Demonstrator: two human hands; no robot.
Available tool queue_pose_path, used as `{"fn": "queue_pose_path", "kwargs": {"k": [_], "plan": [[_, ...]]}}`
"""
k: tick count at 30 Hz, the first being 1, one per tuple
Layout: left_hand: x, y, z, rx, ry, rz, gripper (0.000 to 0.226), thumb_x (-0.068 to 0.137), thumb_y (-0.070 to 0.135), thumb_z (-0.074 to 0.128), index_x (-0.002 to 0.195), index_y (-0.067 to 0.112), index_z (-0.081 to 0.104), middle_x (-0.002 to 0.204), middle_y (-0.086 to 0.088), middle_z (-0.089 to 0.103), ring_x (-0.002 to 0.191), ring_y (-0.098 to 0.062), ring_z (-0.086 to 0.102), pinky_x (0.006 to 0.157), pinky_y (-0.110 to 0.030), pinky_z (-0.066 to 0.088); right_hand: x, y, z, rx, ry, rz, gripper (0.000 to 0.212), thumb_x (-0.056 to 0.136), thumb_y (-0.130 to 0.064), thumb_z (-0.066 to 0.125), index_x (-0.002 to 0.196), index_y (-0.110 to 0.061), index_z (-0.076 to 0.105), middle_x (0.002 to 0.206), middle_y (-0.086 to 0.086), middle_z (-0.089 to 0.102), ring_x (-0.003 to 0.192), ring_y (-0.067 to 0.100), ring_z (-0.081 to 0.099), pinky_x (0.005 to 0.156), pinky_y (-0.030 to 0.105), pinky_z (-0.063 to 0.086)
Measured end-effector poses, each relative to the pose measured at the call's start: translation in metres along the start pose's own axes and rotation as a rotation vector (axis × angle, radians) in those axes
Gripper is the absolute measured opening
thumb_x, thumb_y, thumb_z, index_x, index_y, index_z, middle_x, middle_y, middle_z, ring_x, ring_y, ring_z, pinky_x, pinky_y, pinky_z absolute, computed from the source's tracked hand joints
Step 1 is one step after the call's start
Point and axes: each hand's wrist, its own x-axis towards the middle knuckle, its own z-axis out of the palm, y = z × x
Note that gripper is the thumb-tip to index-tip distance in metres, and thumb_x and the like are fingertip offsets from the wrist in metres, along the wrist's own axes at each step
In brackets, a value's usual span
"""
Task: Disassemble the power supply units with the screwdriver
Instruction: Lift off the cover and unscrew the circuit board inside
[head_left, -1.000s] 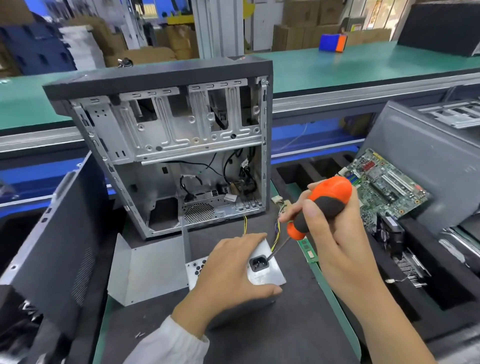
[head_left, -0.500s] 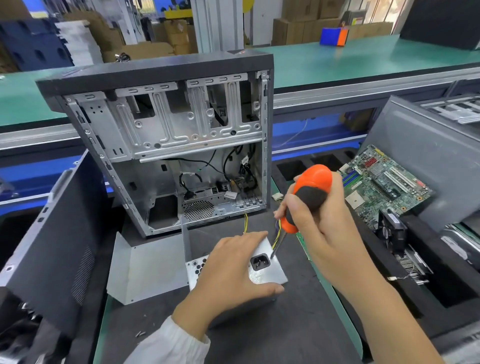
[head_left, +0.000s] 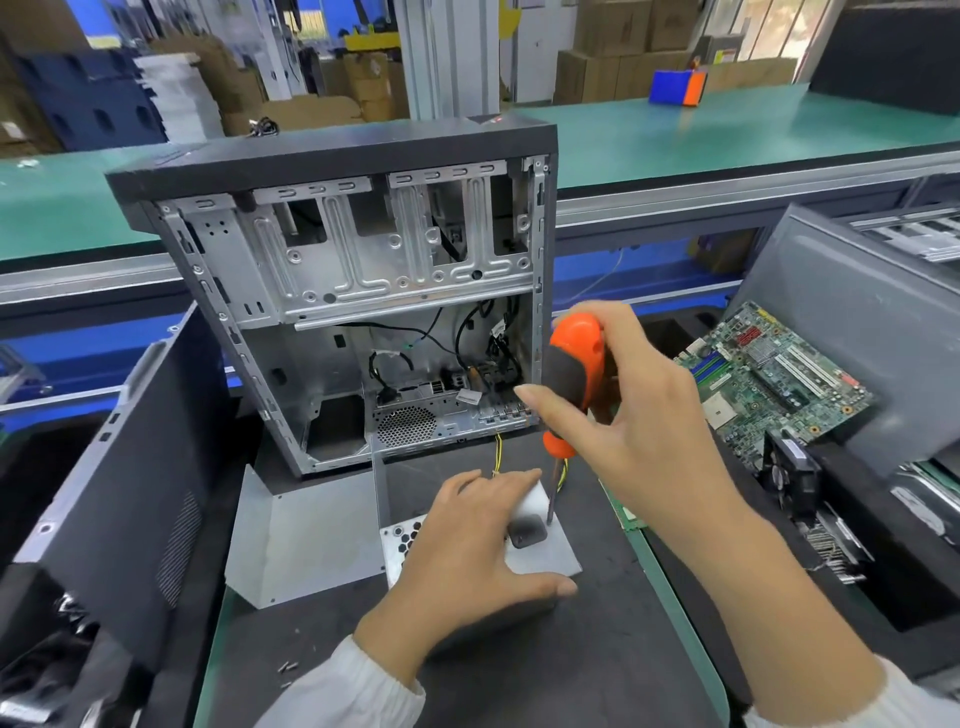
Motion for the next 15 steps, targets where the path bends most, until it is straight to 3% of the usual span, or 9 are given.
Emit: {"fn": "queue_pose_path", "kwargs": {"k": [2, 6, 8, 10, 12, 15], "plan": [[-0.001, 0.002, -0.001, -0.018, 0.010, -0.004, 0.107, 0.056, 0.086, 0.059, 0.145, 0.030, 0.035, 0.135, 0.020, 0.049, 0.121, 0.005, 0.028, 0.104, -0.003, -0.007, 0.001, -0.002, -0.008, -0.012, -0.059, -0.016, 0.038, 0.079, -0.038, 0.074, 0.103, -0.021, 0.050, 0.073, -0.008, 0.056, 0.064, 0.012, 0.056, 0.061, 0.018, 0.044], [-0.001, 0.004, -0.005, -0.051, 0.011, 0.008, 0.092, 0.064, 0.077, 0.065, 0.140, 0.033, 0.040, 0.121, 0.025, 0.050, 0.105, 0.008, 0.022, 0.098, 0.003, -0.007, 0.007, -0.007, -0.028, 0.080, -0.389, 0.000, 0.034, 0.083, -0.033, 0.072, 0.109, -0.027, 0.050, 0.082, -0.003, 0.064, 0.077, 0.020, 0.062, 0.073, 0.040, 0.052], [0.004, 0.006, -0.011, -0.177, 0.020, 0.009, 0.065, 0.078, 0.059, 0.069, 0.133, 0.032, 0.049, 0.117, 0.032, 0.047, 0.109, 0.011, 0.029, 0.106, -0.003, 0.002, 0.014, -0.009, -0.039, 0.108, -0.496, 0.021, 0.032, 0.084, -0.026, 0.071, 0.108, -0.026, 0.051, 0.085, -0.002, 0.065, 0.080, 0.021, 0.063, 0.077, 0.044, 0.051], [0.012, 0.010, -0.018, -0.431, -0.014, 0.033, 0.039, 0.089, 0.034, 0.068, 0.127, 0.026, 0.060, 0.123, 0.025, 0.057, 0.120, 0.009, 0.042, 0.111, -0.018, 0.025, 0.023, -0.009, -0.048, 0.074, -0.536, 0.020, 0.029, 0.081, -0.021, 0.073, 0.103, -0.024, 0.053, 0.086, -0.004, 0.064, 0.082, 0.020, 0.061, 0.078, 0.044, 0.051], [0.019, 0.014, -0.024, -0.620, -0.036, 0.038, 0.021, 0.094, 0.018, 0.063, 0.113, 0.017, 0.070, 0.114, 0.012, 0.069, 0.111, 0.002, 0.057, 0.098, -0.019, 0.043, 0.033, -0.012, -0.053, 0.012, -0.564, 0.031, 0.027, 0.078, -0.020, 0.074, 0.097, -0.023, 0.056, 0.085, -0.006, 0.065, 0.082, 0.017, 0.061, 0.078, 0.042, 0.052], [0.023, 0.017, -0.020, -0.684, 0.014, -0.009, 0.014, 0.094, 0.009, 0.061, 0.090, 0.008, 0.074, 0.084, 0.005, 0.072, 0.084, -0.001, 0.064, 0.080, -0.016, 0.046, 0.047, -0.020, -0.056, -0.216, -0.585, 0.012, 0.028, 0.073, -0.044, 0.070, 0.085, -0.023, 0.057, 0.073, -0.006, 0.066, 0.070, 0.013, 0.060, 0.070, 0.038, 0.051]]}}
